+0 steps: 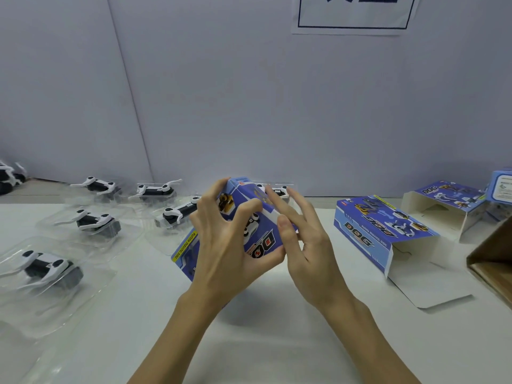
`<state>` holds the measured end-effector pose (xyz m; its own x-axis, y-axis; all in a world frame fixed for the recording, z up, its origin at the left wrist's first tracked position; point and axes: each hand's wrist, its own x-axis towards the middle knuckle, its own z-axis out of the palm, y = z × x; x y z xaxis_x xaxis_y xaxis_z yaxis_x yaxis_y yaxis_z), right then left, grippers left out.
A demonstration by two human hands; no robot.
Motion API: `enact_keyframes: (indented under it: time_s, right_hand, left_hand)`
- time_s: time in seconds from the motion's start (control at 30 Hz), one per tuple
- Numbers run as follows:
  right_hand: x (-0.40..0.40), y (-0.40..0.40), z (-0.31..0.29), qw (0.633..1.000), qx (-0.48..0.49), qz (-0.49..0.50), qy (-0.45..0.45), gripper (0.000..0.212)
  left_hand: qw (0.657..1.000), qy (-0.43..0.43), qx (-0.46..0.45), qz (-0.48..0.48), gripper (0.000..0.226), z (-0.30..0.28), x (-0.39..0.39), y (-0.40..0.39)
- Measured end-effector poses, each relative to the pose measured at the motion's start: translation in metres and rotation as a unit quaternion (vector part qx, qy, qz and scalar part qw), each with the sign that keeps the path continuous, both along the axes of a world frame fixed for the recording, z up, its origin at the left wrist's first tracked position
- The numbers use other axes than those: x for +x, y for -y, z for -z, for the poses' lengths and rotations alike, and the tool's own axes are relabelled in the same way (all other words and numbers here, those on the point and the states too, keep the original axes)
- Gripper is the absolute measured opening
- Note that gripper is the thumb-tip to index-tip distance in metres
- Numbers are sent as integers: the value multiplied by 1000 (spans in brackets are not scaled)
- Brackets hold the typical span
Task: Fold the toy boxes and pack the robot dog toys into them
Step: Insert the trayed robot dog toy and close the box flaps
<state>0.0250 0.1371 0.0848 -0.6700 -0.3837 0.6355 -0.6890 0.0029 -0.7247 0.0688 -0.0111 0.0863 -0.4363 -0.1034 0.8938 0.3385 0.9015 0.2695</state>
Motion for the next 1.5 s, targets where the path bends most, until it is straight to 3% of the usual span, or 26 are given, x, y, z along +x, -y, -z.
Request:
enact_keyframes:
  time_s: [0.17,0.4,0.7,0.83,0.93,1.23,1.3,1.4,1.5]
  right_hand:
    - [3,-2,0,1000,8,-8,-12,43]
    - [4,-3,-5,986,-90,-69,121,38]
    - [8,4,3,998,-38,-34,36,41]
    - [9,4,7,1000,14,-18,-20,48]
    - [7,5,10,1000,-12,-7,-11,49]
    - [2,8,11,999,-8,1,-48,45]
    - [-3,7,13,1000,-21,11,-20,45]
    - [-16,2,16,991,-88,62,83,40]
    - [-34,-11,20,969,-75,179,154,35]
  left_hand:
    - [1000,-2,1,4,61,3,1,0]
    - [999,13,16,25,58,-3,-2,-6]
    - [999,4,21,25,60,3,-2,-1]
    - [998,1,34,46,76,2,0,5]
    - [999,15,19,34,83,2,0,5]
    - [1000,21,11,16,76,2,-2,7]
    - [999,52,-13,9,89,6,-3,9]
    - [984,164,-64,-24,112,16,-5,17]
    - [960,275,-39,-32,108,28,-10,31]
